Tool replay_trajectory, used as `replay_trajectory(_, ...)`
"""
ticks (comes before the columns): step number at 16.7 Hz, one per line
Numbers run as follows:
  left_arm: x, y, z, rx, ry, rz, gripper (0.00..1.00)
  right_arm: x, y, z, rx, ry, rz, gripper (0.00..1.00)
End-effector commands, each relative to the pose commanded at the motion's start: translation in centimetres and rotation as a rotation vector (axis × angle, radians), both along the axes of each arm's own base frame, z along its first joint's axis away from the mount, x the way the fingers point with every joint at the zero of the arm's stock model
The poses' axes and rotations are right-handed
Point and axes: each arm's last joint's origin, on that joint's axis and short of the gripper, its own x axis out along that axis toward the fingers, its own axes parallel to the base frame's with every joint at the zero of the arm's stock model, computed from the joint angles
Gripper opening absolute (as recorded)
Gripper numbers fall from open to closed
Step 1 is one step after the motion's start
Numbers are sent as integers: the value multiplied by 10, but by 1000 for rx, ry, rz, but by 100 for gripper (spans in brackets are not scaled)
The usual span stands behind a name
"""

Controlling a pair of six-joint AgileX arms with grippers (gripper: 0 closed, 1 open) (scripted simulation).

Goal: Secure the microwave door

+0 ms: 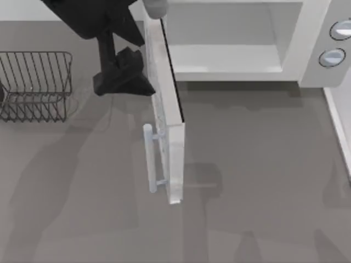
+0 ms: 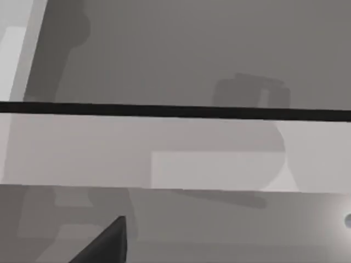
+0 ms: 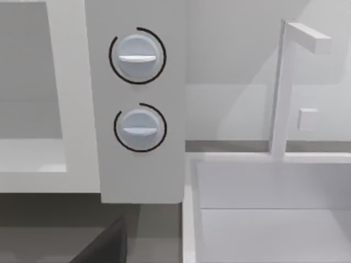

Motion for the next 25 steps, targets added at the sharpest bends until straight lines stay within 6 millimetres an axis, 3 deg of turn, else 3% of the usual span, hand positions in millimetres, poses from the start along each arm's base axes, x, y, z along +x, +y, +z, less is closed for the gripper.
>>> replay_trajectory(4,1,-18,-33,0,1,0,100,0,0,0,0,0,0,100)
replay_trajectory(9,0,-20,-36,1,2,0,100,0,0,0,0,0,0,100)
replay_trajectory(22,0,-20,-36,1,2,0,2,0,0,0,0,0,0,100)
replay_trajectory(25,0,-20,-36,1,2,0,0,0,0,0,0,0,0,100)
